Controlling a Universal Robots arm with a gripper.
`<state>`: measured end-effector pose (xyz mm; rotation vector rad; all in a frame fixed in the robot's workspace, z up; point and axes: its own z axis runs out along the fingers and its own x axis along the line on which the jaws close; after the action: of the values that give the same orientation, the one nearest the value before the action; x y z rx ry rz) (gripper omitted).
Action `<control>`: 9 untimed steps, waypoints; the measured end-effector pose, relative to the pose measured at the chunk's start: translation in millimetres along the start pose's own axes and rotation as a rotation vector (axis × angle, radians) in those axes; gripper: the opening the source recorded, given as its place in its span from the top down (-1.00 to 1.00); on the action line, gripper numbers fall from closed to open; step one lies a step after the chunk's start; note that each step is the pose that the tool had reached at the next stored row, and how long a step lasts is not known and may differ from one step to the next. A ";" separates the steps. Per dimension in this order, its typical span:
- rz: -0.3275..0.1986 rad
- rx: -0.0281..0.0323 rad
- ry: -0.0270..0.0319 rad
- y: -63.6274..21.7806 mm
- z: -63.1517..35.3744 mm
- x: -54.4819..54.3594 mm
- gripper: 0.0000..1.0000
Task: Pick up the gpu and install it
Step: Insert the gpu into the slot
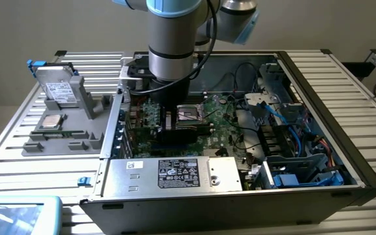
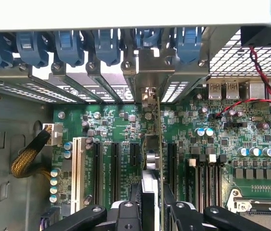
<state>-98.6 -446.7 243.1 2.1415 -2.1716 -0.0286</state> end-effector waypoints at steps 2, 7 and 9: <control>0.000 0.0000 0.0001 0.0 0.0 0.2 0.44; 0.000 0.0000 0.0002 -0.1 0.1 0.6 0.44; 0.001 0.0000 0.0003 0.0 0.2 0.7 0.44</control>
<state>-98.6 -447.3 242.9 2.1397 -2.1730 -0.0282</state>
